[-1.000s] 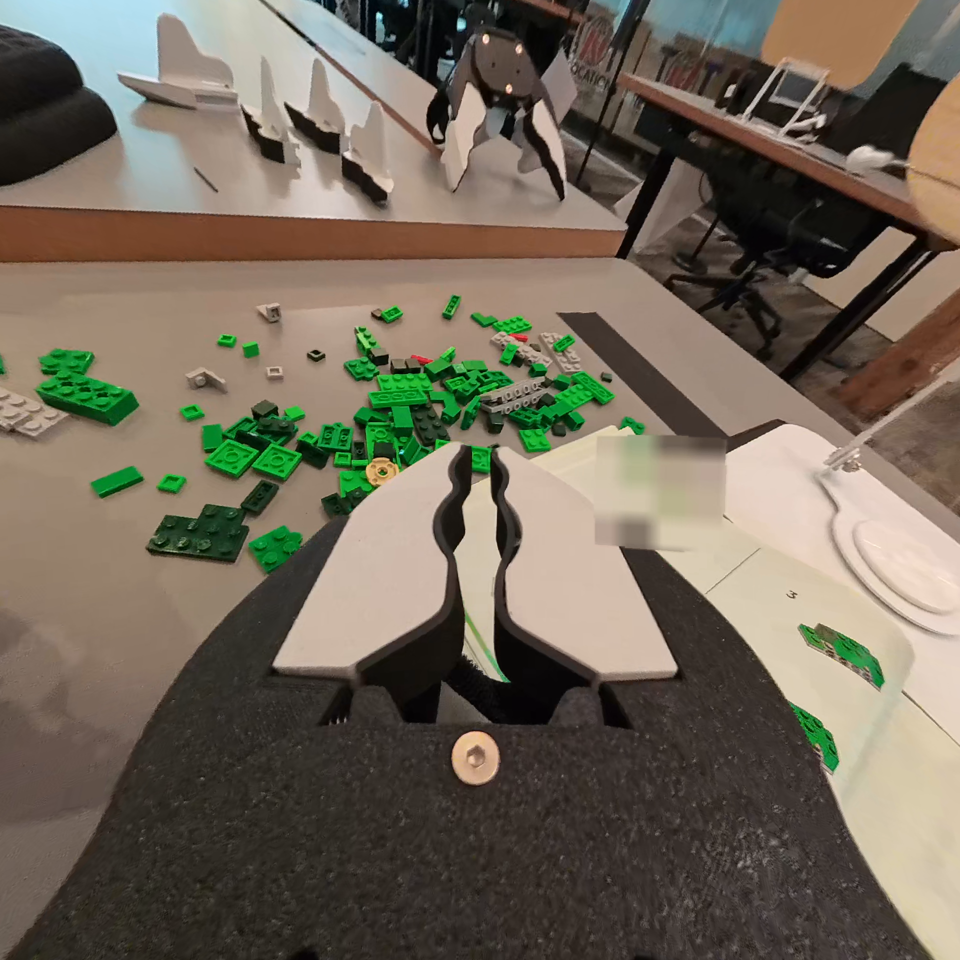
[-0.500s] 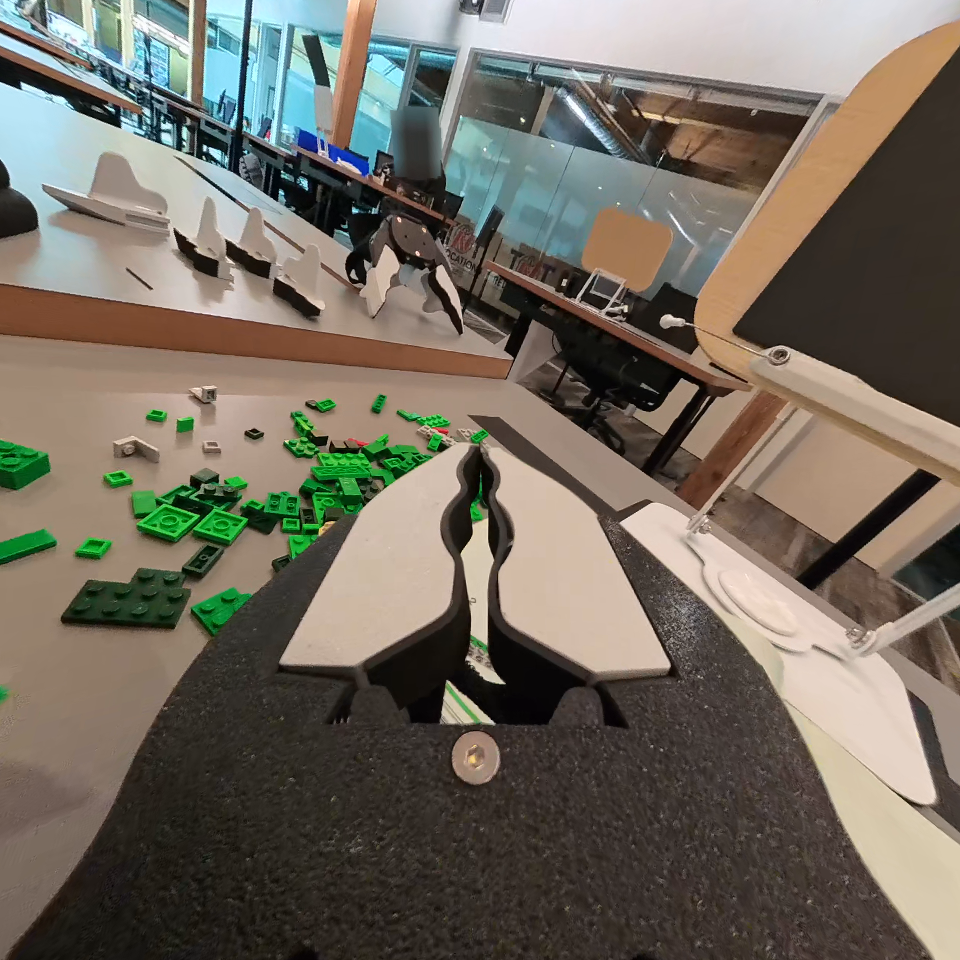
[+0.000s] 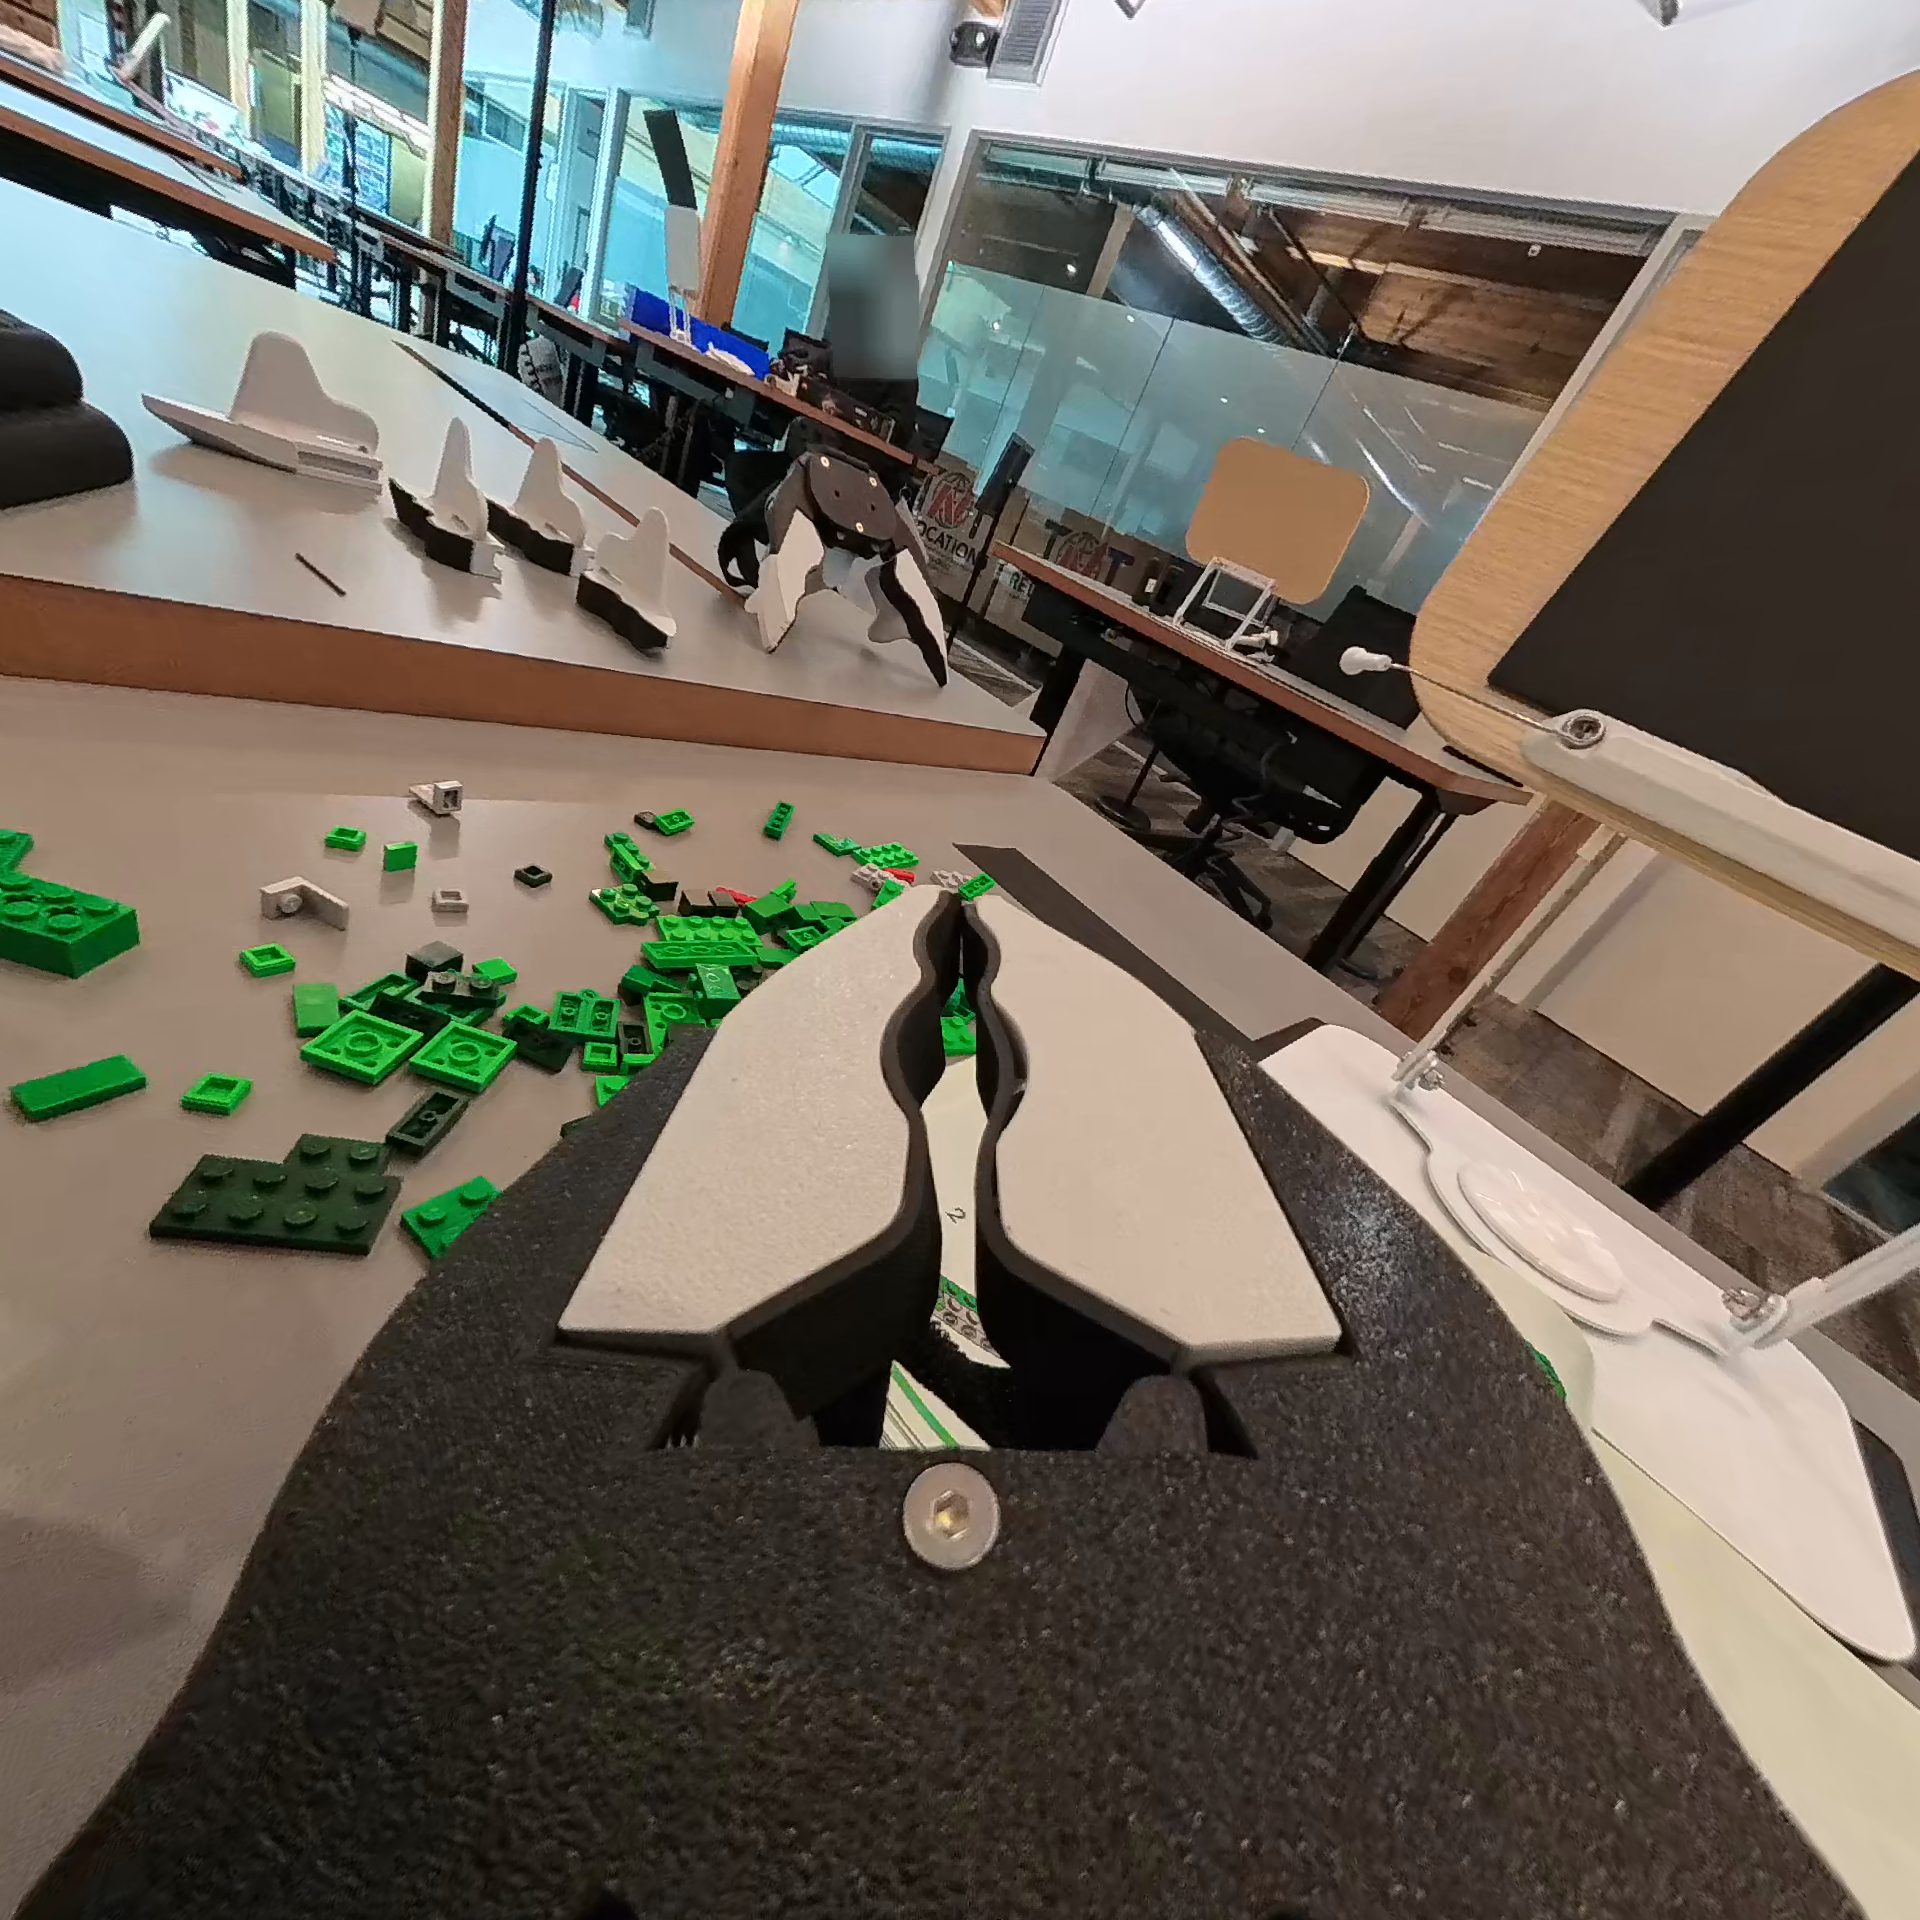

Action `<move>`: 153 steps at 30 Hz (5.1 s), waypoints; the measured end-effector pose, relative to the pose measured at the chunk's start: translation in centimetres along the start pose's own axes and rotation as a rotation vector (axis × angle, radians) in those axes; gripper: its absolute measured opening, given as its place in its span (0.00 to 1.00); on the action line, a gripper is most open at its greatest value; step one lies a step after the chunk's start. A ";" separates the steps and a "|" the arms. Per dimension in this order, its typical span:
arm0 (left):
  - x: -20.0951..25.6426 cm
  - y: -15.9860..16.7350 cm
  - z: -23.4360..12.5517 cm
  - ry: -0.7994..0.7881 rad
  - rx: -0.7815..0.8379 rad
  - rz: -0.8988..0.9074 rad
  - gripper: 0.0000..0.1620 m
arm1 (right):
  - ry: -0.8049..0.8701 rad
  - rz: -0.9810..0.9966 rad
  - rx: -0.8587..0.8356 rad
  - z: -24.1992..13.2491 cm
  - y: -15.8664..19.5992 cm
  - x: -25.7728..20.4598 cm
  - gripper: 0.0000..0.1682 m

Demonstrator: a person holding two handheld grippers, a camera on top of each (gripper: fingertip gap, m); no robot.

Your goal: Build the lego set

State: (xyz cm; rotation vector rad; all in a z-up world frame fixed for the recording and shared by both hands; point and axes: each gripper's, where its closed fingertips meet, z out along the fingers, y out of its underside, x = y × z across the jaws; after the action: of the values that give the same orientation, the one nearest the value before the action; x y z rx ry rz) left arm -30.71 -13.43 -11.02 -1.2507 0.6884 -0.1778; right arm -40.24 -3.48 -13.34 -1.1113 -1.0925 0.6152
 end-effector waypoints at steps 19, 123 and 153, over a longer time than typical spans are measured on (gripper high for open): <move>-0.2 0.6 0.2 -0.016 -0.016 0.011 0.11 | -0.021 0.004 -0.015 0.1 0.1 -0.2 0.00; 0.1 0.8 0.3 0.000 -0.032 0.043 0.12 | -1.129 -0.617 -0.384 10.5 3.2 -12.4 0.00; 3.4 0.4 3.6 -0.097 -0.122 0.148 0.11 | -0.525 -1.332 -0.504 -30.4 7.5 4.6 0.01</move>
State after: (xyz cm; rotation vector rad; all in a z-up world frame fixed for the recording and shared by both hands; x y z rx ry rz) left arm -26.10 -12.04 -12.10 -1.3101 0.7131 0.0471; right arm -9.76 -8.89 -19.91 -0.3825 -2.1803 -0.4997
